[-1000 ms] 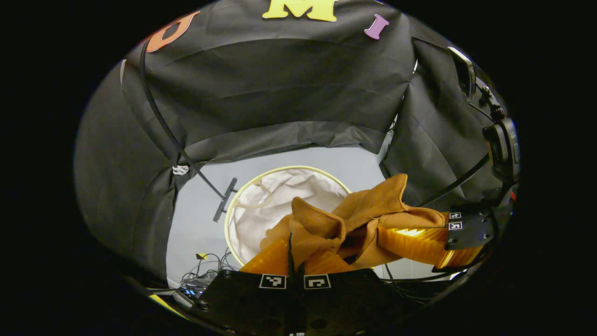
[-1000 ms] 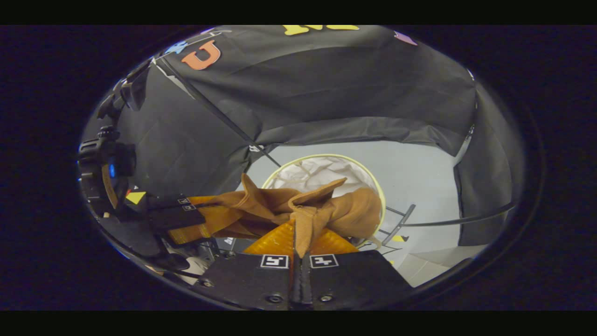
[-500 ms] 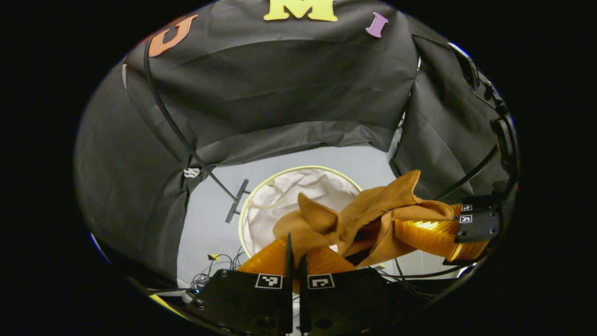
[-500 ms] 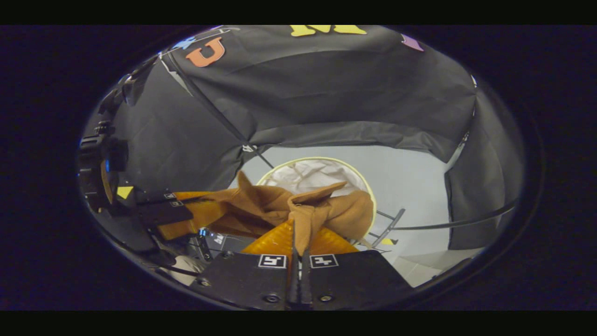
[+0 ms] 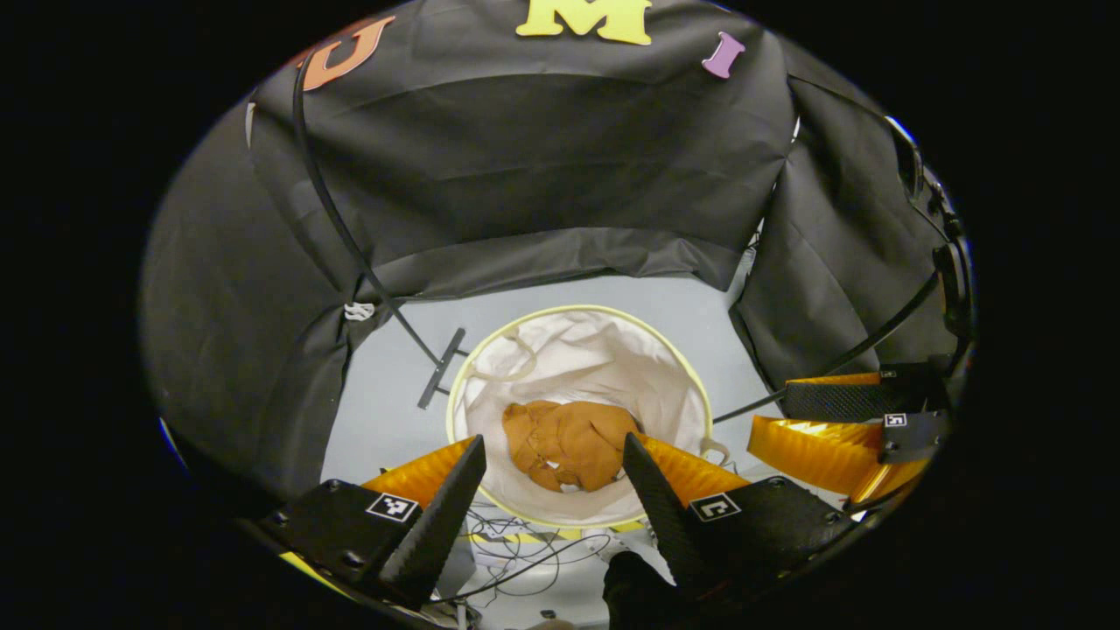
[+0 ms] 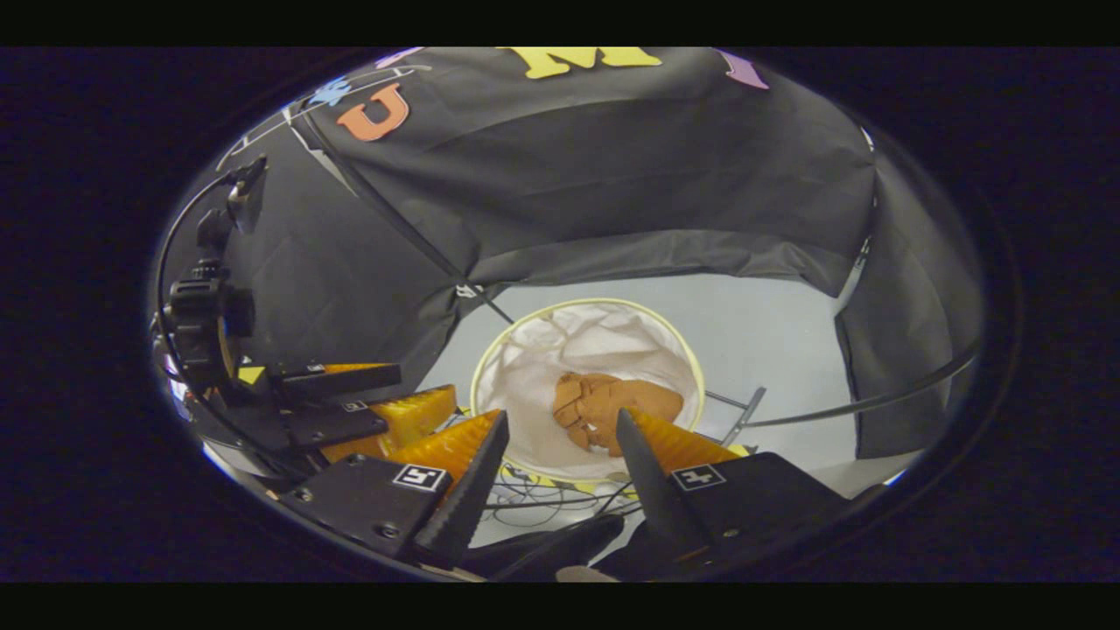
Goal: Grasp the clothes on the hanger with both hands and then place them into the laundry hamper below.
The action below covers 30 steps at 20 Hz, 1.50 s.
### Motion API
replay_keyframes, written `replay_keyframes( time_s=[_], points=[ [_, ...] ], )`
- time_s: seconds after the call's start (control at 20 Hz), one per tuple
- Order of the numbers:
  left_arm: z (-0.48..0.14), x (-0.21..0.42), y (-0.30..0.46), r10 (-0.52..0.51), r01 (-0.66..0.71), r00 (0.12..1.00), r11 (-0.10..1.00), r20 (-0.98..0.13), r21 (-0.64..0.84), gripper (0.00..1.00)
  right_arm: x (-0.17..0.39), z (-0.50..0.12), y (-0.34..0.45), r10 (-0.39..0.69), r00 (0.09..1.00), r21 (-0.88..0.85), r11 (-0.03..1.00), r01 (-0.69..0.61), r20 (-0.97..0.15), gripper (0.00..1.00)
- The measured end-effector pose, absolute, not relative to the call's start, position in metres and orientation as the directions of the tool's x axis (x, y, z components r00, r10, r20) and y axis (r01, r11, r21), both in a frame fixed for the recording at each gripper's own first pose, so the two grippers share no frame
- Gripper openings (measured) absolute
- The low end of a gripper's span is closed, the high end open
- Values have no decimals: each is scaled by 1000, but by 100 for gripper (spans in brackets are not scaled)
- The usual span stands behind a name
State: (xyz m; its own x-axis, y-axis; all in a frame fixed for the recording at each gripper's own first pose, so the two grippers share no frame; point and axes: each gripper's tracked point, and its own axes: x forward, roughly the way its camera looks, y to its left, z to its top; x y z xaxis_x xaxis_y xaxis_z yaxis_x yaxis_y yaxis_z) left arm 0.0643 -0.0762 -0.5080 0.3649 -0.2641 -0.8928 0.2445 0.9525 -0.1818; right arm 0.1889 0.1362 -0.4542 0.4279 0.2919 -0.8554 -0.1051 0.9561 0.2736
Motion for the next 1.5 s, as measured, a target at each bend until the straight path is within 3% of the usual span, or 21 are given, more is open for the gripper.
replay_keyframes(
  time_s=[0.3, 0.45, 0.65, 1.05, 1.1, 1.15, 1.3, 1.35, 1.5],
  points=[
    [-492, 54, -75, -269, 253, 395, 951, -878, -177, 97, 179, -438, 133, 279, 455, 245, 960, -135, -846, 82],
    [-470, 55, -80, -286, 265, 438, 947, -852, -182, 97, 184, -412, 126, 237, 536, 187, 971, -147, -810, 81],
    [-423, 65, -83, -294, 275, 540, 947, -789, -165, 97, 182, -357, 128, 231, 622, 144, 972, -187, -748, 88],
    [-224, 89, -86, -244, 246, 830, 967, -501, -64, 96, 182, -169, 100, 302, 854, 142, 953, -266, -423, 92],
    [-197, 85, -87, -236, 239, 855, 970, -463, -53, 96, 177, -142, 92, 307, 872, 134, 952, -276, -381, 100],
    [-170, 81, -86, -221, 227, 879, 973, -422, -37, 91, 172, -116, 85, 311, 889, 130, 950, -283, -336, 98],
    [-107, 69, -84, -146, 156, 931, 988, -333, 3, 95, 153, -64, 66, 327, 917, 112, 944, -309, -230, 96],
    [-92, 61, -84, -131, 141, 943, 990, -305, 10, 96, 154, -49, 60, 326, 924, 100, 945, -312, -197, 100],
    [-49, 37, -72, -71, 77, 969, 997, -237, 16, 97, 120, 5, 44, 327, 940, 79, 944, -320, -100, 100]
  ],
)
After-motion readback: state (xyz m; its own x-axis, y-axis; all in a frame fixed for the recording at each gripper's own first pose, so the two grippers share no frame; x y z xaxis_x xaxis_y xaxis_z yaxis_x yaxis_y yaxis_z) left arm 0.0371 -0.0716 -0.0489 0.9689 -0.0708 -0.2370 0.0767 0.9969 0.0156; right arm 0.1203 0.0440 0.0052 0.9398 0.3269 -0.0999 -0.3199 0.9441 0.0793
